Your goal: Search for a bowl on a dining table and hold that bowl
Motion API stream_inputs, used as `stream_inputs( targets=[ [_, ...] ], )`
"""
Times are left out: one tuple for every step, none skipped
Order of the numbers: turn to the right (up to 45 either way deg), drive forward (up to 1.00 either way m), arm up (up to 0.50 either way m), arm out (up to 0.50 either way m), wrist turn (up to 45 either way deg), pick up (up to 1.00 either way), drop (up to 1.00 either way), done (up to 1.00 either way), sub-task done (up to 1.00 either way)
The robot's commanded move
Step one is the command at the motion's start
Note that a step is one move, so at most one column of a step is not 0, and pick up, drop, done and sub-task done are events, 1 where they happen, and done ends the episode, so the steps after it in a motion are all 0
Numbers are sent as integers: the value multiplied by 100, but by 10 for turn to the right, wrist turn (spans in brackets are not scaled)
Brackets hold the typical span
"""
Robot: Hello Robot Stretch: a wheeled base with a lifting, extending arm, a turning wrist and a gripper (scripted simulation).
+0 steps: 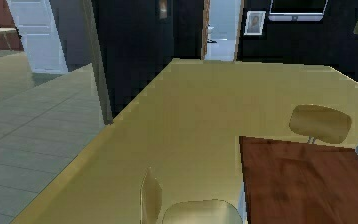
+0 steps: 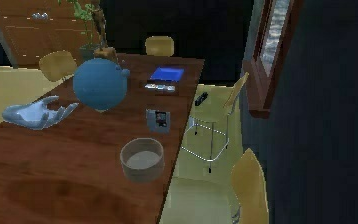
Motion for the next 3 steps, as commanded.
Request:
stream_inputs(
  targets=[
    [0,0,50,0,0,0,0,0,0],
    [0,0,36,0,0,0,0,0,0],
    [0,0,0,20,0,0,0,0,0]
  ],
)
